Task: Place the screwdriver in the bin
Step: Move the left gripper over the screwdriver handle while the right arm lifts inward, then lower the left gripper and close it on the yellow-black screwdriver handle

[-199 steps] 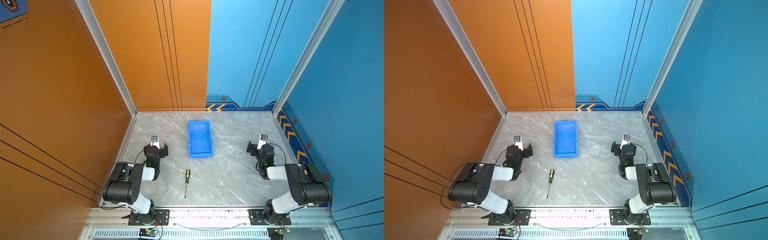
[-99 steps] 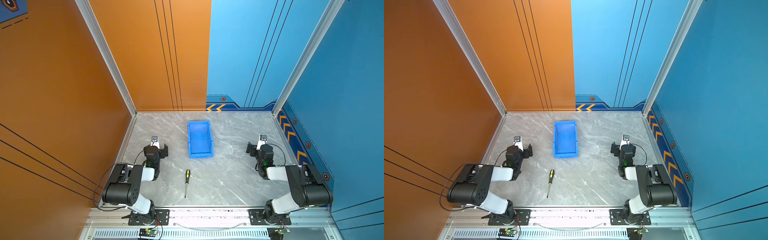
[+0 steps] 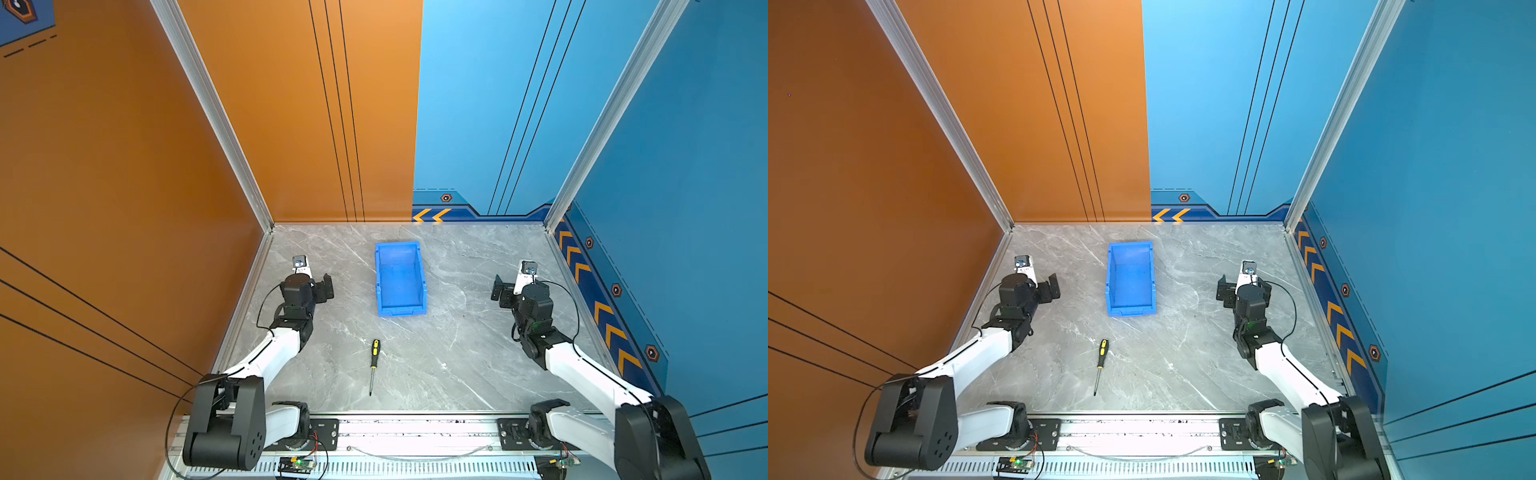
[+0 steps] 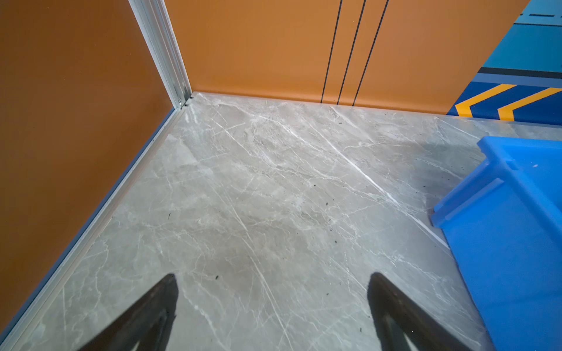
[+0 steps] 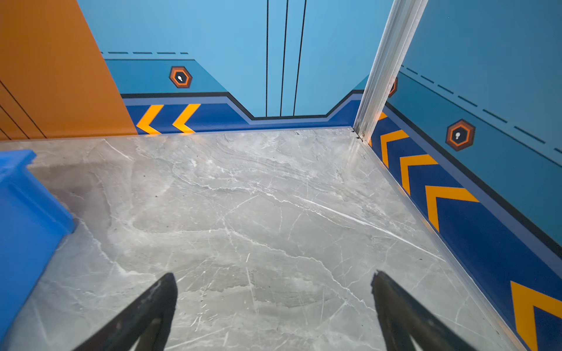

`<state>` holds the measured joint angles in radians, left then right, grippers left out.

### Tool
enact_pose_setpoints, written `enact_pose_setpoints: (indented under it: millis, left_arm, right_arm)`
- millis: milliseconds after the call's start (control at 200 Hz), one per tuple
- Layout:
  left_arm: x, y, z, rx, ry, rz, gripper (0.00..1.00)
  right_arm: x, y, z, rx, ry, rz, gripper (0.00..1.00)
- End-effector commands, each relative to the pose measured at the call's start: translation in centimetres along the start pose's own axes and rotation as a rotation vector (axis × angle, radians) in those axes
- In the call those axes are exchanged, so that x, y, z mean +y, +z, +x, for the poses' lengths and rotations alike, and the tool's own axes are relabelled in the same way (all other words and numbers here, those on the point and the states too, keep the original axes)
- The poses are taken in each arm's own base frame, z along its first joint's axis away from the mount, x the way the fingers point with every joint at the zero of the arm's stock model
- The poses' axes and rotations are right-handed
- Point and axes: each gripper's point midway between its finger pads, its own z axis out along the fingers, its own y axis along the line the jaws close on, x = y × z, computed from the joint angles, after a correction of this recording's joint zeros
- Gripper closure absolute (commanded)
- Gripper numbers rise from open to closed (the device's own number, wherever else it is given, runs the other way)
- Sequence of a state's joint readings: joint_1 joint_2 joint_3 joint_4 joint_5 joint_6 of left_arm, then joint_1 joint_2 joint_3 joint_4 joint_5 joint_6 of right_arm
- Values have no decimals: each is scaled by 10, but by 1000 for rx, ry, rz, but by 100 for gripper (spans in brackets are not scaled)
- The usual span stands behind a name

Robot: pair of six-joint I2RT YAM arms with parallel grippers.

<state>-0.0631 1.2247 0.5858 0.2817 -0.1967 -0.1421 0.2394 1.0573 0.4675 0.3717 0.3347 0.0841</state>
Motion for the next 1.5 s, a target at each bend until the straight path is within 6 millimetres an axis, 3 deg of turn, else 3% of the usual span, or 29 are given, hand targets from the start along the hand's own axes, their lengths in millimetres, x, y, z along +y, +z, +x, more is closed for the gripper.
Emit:
enact_pose_setpoints:
  millis: [0,185,506,706,896,1111,1332,1497]
  left_arm:
    - [-9,-15,18,161,-61,21,2]
    - [-32,-46,33,314,-58,76,2]
    - [-81,-110,47,419,-22,188,2]
    - [-107,-140,72,547,-25,256,2]
    - [-119,-162,102,669,30,271,0]
    - [-132,-168,131,733,87,250,3]
    - [-140,-161,153,775,108,241,5]
    - [-143,-151,170,797,103,218,9]
  right_arm:
    - [-6,-22,7,74,13,80,0]
    - [2,-50,-1,122,87,79,0]
    - [34,-87,13,307,83,-69,0]
    - [56,-110,25,397,83,-219,0]
    - [62,-133,34,386,101,-316,0]
    - [101,-169,24,308,50,-639,0]
    - [151,-206,19,252,23,-960,0]
    - [174,-233,24,184,-103,-1112,0]
